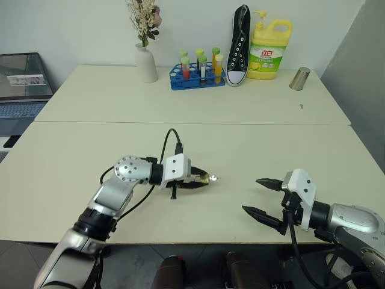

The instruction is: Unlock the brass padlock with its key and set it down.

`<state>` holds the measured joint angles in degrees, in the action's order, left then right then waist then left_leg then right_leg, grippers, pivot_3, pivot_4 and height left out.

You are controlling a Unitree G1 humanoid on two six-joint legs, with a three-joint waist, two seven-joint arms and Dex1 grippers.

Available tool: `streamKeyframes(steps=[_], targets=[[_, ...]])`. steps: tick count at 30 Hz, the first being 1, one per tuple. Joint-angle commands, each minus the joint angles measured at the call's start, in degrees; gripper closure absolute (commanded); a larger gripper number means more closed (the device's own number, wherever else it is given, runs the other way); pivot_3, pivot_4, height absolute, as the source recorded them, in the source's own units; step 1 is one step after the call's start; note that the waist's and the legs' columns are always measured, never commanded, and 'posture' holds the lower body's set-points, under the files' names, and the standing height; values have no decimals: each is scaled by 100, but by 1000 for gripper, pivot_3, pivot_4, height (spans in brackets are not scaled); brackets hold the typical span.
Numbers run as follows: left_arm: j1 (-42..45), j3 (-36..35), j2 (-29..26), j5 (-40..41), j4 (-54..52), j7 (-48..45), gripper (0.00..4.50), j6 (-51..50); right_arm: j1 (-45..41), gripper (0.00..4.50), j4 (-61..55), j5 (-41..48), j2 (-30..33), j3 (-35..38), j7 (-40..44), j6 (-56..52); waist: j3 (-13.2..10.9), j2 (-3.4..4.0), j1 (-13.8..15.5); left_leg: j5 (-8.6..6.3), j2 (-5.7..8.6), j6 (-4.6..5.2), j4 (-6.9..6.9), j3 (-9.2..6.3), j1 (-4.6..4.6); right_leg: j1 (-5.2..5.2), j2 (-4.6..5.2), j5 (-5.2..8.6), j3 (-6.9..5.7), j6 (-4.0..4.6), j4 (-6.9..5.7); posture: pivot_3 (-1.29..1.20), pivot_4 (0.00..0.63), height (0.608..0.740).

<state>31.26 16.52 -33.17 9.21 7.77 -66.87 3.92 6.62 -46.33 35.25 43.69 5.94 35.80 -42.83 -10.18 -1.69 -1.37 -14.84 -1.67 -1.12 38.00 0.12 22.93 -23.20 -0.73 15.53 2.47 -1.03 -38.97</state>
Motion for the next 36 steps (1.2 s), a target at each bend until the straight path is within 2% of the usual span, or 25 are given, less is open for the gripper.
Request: streamKeyframes(steps=[1,7,13,15,23,28,36], targets=[[261,-149,126,49,230,-126,3536,479,-20,0,-252,108,-70,225,-92,113,0,0,-4,0,0,0,0,1,1,0,0,0,0,0,1,0,150,740],[458,-212,108,128,277,-481,3536,742,-79,0,-316,400,-5,360,-25,10,0,0,-18,0,-1,0,-2,1,2,-1,0,0,2,-1,3,0,150,740],[650,-393,279,202,387,-313,3536,826,-381,0,-247,835,-3,460,-102,-111,-1,-1,-20,0,0,0,1,2,1,0,0,-1,1,-3,1,0,150,740],[602,-372,355,153,339,-281,3536,995,-651,0,-160,1236,-87,525,-219,-279,-1,-1,-25,0,-1,0,-1,3,1,0,0,-1,2,-3,1,0,150,740],[674,-252,507,-333,321,-73,3536,2324,-1610,0,275,2496,-144,601,-668,-834,-2,-2,-22,0,-1,0,-1,2,2,0,0,-1,5,-2,2,0,150,740],[739,-279,506,-690,515,227,3536,3719,-1854,0,448,2651,54,515,-561,-933,-2,-2,-16,0,-1,0,-1,1,3,0,2,-2,5,-2,3,0,150,740],[1109,-253,497,-889,762,648,3536,4288,-2243,0,812,2855,156,421,-421,-1050,-2,-2,-22,0,0,0,0,4,3,0,1,-2,5,-3,2,0,150,740]])
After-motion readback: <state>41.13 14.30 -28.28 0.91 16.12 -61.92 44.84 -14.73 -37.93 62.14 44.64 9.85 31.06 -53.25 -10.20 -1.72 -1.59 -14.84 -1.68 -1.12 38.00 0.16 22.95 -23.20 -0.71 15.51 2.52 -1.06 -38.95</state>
